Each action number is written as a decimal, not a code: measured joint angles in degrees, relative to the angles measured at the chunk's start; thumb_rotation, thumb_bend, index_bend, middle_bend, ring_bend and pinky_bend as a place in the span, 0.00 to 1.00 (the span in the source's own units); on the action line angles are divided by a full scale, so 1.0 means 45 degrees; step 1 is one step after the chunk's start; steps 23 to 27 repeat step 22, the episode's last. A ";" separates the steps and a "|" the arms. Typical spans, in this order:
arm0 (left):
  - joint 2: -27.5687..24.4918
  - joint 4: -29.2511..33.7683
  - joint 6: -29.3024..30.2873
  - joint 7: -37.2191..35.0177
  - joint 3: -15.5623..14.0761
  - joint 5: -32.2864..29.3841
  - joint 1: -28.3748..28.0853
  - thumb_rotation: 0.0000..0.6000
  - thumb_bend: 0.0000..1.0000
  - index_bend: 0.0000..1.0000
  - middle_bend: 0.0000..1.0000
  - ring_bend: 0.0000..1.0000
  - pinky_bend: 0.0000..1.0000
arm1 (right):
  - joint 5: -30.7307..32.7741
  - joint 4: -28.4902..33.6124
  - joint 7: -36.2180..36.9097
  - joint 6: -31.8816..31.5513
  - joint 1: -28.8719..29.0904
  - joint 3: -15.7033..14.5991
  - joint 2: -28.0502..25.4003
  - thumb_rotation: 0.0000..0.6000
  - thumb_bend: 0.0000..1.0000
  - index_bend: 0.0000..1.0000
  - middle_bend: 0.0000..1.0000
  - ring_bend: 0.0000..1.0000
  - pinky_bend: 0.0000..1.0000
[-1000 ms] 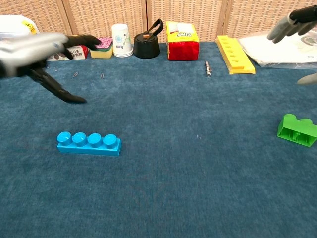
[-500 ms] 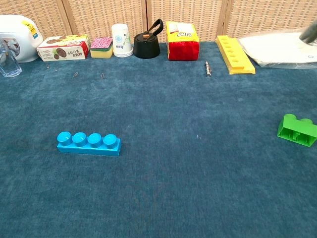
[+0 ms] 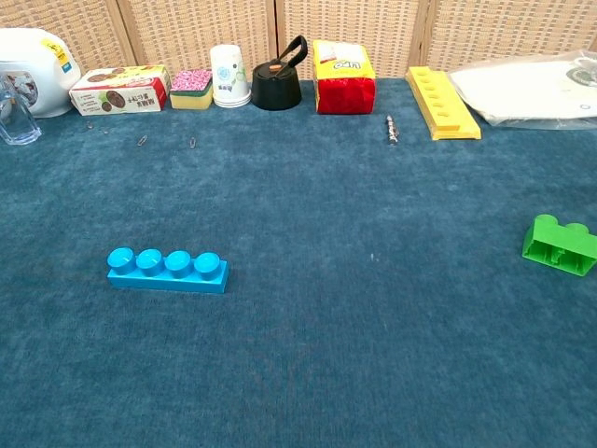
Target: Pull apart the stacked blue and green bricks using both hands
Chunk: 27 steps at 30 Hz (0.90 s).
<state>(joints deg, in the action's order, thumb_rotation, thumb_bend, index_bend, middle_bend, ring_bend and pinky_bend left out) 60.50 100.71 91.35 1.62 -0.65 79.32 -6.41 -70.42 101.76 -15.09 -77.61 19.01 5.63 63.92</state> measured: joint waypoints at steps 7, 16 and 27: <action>0.0070 -0.0686 0.0776 -0.0653 -0.0137 -0.0144 0.1127 0.82 0.13 0.07 0.12 0.02 0.20 | -0.0811 -0.0107 0.0130 -0.1386 -0.1188 -0.0483 -0.0016 1.00 0.09 0.23 0.24 0.19 0.14; -0.0135 -0.1096 0.0975 -0.1445 -0.0135 -0.0230 0.1892 0.81 0.13 0.07 0.12 0.02 0.19 | -0.1723 0.0158 0.0151 -0.2354 -0.2251 -0.0974 -0.0242 1.00 0.09 0.23 0.25 0.19 0.14; -0.0161 -0.1015 0.0843 -0.1362 0.0051 -0.0046 0.1904 0.81 0.13 0.07 0.12 0.02 0.19 | -0.1923 0.0298 0.0110 -0.2310 -0.2400 -0.0942 -0.0322 1.00 0.09 0.23 0.25 0.19 0.14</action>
